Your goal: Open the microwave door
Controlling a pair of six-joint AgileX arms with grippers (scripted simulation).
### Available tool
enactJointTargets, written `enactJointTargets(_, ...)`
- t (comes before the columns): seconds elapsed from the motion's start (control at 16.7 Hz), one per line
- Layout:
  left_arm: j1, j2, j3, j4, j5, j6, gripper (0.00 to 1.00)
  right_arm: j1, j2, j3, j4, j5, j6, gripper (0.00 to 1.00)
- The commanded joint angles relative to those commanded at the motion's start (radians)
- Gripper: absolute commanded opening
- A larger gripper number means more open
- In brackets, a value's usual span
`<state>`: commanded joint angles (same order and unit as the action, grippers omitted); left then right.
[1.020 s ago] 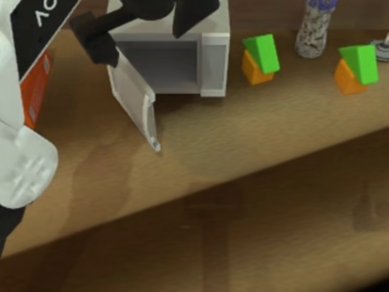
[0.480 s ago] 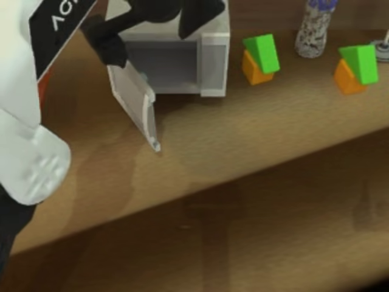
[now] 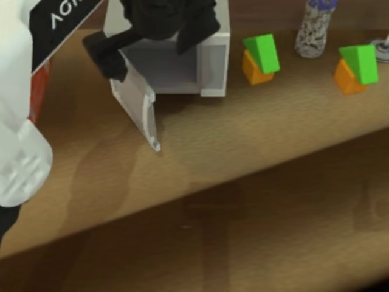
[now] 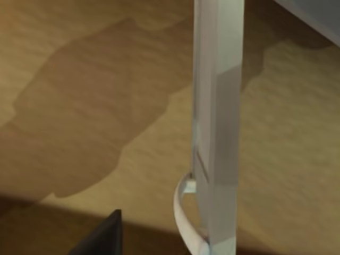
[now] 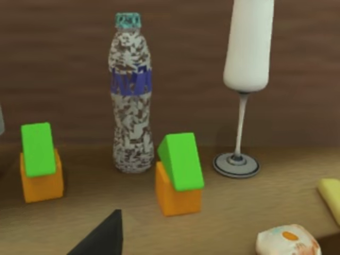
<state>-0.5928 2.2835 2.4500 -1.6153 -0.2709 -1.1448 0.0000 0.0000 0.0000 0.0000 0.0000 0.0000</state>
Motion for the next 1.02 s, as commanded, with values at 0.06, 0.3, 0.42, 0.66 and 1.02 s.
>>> enactJointTargets(0.06,0.003,-0.012,-0.038,0.027,0.000,0.003,1.00,0.000,0.000,0.000,0.000,0.000,0.000,1.00)
enactJointTargets(0.3,0.016,-0.059,-0.193,0.139,0.001,0.016,1.00,0.000,0.000,0.000,0.000,0.000,0.000,1.00)
enactJointTargets(0.42,0.022,-0.082,-0.266,0.191,0.002,0.022,1.00,0.000,0.000,0.000,0.000,0.000,0.000,1.00)
enactJointTargets(0.66,0.033,-0.119,-0.389,0.279,0.003,0.033,1.00,0.000,0.000,0.000,0.000,0.000,0.000,1.00)
enactJointTargets(1.02,0.039,-0.142,-0.465,0.334,0.004,0.039,1.00,0.000,0.000,0.000,0.000,0.000,0.000,1.00)
